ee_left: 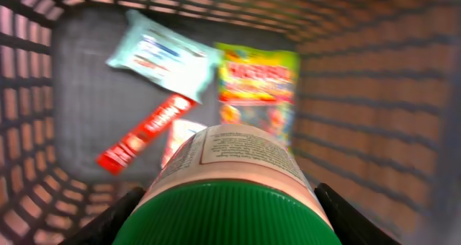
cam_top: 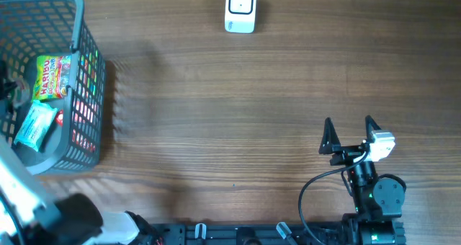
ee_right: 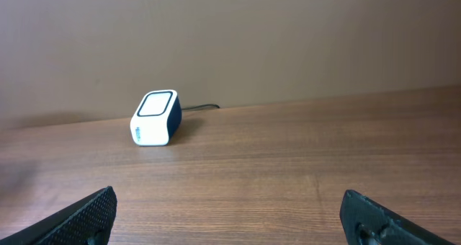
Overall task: Scan the item barcode
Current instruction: 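Lift the jar past the scanner and set it on the table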
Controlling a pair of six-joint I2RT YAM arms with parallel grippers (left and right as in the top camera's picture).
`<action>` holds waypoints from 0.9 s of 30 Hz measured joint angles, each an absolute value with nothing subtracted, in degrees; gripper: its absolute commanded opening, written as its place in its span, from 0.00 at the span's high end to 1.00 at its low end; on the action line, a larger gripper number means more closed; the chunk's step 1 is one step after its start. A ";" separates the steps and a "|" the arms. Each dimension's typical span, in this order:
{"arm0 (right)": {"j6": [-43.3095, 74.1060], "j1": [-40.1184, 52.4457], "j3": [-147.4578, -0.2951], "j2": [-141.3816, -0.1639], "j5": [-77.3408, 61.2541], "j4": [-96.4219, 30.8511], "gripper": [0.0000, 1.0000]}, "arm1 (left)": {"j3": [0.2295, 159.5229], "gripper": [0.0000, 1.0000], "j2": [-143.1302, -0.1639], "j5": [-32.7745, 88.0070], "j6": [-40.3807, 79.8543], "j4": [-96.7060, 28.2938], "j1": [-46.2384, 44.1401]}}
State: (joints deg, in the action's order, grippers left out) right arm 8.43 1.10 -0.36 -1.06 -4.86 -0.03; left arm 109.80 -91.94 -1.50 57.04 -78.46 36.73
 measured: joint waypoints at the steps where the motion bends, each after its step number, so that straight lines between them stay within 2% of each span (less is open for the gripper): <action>1: 8.43 1.10 -0.36 -1.04 -4.86 -0.03 0.00 | 110.00 0.41 -89.86 0.21 56.88 -78.43 36.53; 6: 8.43 1.10 -0.36 -1.06 -4.86 -0.03 0.00 | 110.48 0.42 -80.31 7.35 56.64 -77.97 30.85; 12: 8.43 1.10 -0.36 -1.06 -4.84 -0.03 0.00 | 110.76 0.44 -77.23 9.43 56.58 -78.00 5.72; 14: 8.43 1.10 -0.36 -1.06 -4.84 -0.05 0.00 | 110.76 0.44 -79.37 8.43 56.60 -78.13 -2.92; 20: 8.43 1.10 -0.36 -1.06 -4.84 -0.03 0.00 | 110.87 0.45 -90.61 -0.36 60.07 -81.21 -21.52; 27: 8.43 1.10 -0.36 -1.06 -4.86 -0.03 0.00 | 110.87 0.43 -107.28 -3.66 70.17 -78.59 -33.41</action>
